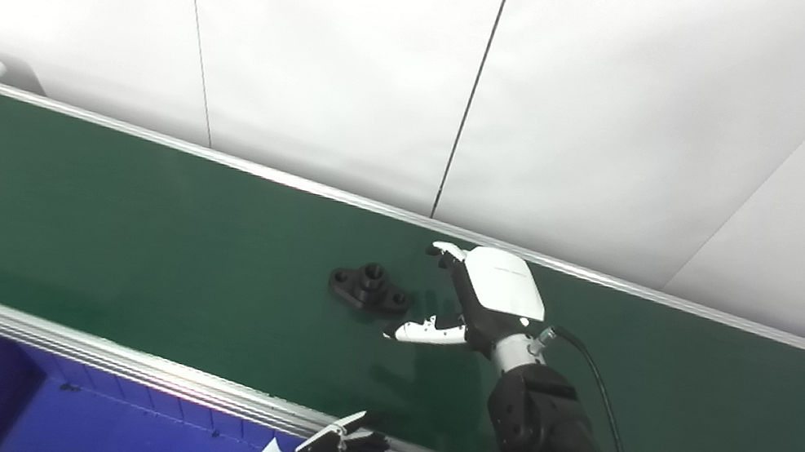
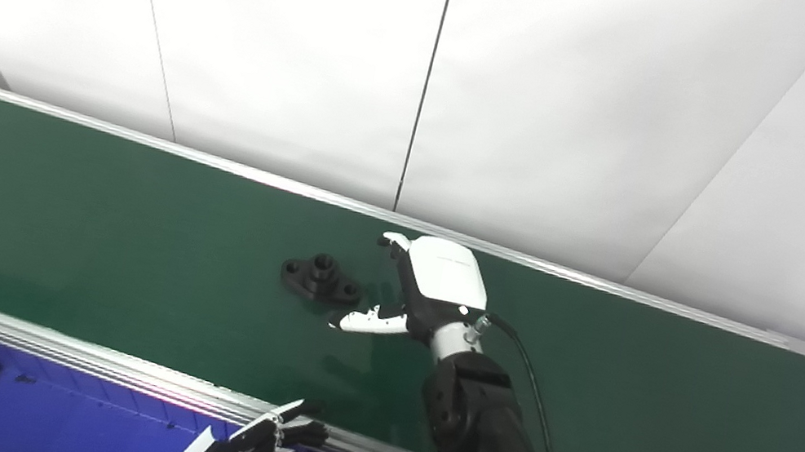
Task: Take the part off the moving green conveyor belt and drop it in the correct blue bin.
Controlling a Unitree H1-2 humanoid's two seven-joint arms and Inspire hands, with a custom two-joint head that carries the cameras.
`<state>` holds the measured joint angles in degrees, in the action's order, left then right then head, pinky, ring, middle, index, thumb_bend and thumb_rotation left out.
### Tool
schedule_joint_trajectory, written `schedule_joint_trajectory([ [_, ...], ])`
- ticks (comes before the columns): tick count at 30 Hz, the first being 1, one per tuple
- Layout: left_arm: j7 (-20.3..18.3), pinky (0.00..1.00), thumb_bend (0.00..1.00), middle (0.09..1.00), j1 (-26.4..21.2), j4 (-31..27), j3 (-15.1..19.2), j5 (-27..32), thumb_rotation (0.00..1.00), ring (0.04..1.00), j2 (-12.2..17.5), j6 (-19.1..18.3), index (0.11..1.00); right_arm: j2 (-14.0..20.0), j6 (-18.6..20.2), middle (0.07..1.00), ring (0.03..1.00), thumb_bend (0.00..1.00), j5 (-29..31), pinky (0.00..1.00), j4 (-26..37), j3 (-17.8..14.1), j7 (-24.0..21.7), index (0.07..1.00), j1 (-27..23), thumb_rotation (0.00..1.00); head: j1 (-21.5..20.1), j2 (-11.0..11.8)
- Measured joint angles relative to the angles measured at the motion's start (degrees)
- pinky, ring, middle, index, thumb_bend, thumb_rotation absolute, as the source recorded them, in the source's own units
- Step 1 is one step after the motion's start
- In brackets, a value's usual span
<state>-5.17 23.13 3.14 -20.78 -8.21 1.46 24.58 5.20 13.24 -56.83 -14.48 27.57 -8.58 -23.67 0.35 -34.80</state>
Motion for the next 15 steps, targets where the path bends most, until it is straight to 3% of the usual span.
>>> schedule_joint_trajectory([
  [4, -0.03, 0.71, 0.83, 0.833, -0.04, 0.03, -0.23, -0.09, 0.71, 0.825, -0.03, 0.0, 0.897, -0.28, 0.32, 0.79, 0.686, 0.84, -0.28, 0.54, -1.71, 1.13, 0.02, 0.833, -0.24, 0.57, 0.44, 0.09],
  [8, -0.04, 0.71, 0.83, 0.83, -0.05, 0.05, -0.45, -0.14, 0.69, 0.822, -0.09, 0.0, 0.89, 0.54, 0.52, 0.793, 0.687, 0.83, -3.62, 0.54, -3.89, 4.22, 0.5, 0.828, -1.48, 0.57, 0.79, 0.09],
  [15, -0.05, 0.71, 0.82, 0.833, -0.05, 0.0, -0.65, -0.19, 0.69, 0.821, -0.26, 0.0, 0.892, 1.29, 0.48, 0.773, 0.671, 0.84, -6.58, 0.51, -8.29, 7.29, 4.1, 0.806, -3.75, 0.56, 1.32, -0.18],
])
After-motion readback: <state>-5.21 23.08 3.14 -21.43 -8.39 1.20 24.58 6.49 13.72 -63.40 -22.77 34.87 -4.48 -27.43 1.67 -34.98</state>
